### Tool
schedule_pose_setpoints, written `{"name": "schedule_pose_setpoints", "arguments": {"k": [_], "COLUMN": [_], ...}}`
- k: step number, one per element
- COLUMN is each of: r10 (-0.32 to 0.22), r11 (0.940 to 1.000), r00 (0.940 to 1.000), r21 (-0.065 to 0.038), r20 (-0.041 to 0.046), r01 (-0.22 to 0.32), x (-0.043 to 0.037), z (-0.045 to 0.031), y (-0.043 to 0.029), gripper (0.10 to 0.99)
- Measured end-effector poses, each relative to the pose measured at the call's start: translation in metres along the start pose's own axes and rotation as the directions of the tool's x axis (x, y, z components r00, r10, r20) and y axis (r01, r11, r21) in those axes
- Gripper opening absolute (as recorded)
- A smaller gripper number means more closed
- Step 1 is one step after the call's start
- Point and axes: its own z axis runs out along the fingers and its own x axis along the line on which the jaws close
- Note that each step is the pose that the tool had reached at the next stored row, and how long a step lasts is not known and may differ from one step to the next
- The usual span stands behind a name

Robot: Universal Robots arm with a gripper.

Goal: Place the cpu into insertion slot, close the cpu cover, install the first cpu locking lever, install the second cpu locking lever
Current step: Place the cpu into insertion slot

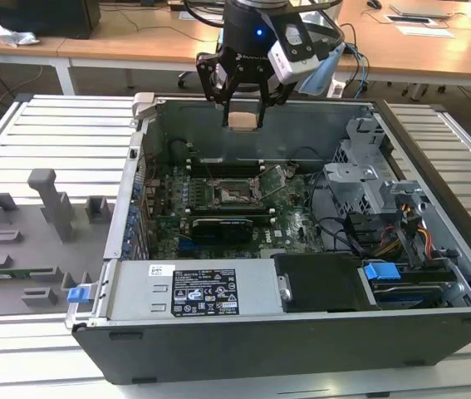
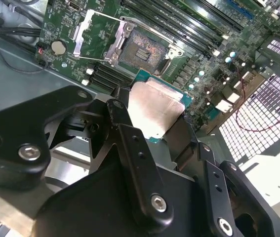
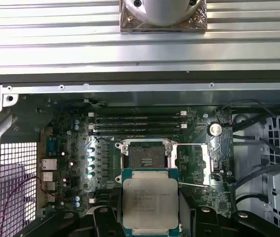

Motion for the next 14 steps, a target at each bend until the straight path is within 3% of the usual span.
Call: {"name": "schedule_pose_setpoints", "arguments": {"k": [11,14], "r10": [0.000,0.000], "r11": [1.0000,1.0000], "r00": [1.0000,1.0000], "r21": [0.000,0.000], "r20": [0.0000,0.0002], "r01": [0.000,0.000], "x": [-0.0001,-0.0003], "z": [0.0101,0.0160], "y": [-0.0009,-0.0014], "gripper": [0.541,0.541]}}
